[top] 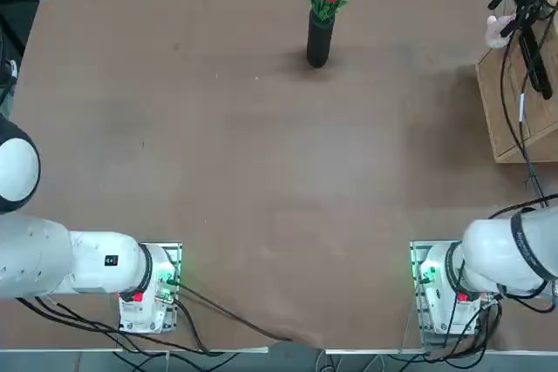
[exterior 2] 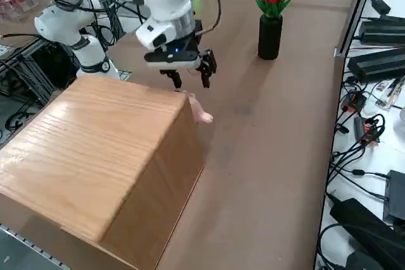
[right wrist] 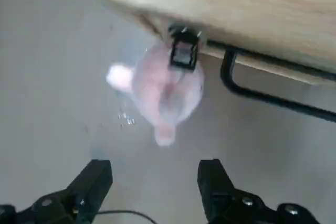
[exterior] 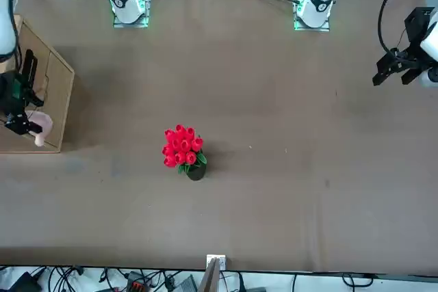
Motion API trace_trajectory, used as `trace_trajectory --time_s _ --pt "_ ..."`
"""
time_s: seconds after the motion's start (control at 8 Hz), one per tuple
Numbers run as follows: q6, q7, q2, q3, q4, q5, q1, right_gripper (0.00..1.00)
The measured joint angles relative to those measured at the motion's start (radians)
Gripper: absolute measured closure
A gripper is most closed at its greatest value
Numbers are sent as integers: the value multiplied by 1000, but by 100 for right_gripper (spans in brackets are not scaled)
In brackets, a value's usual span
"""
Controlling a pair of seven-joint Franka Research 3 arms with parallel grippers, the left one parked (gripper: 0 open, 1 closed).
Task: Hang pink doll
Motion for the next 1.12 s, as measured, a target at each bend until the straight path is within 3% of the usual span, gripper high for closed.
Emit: trace_trajectory --time_s 0.25,0.75,1.12 --pt "-128 -223 -25 34 94 0 6 0" --pt "-165 -833 -54 53 152 -10 73 0" --pt "-252 -997 -77 55 225 -17 109 0"
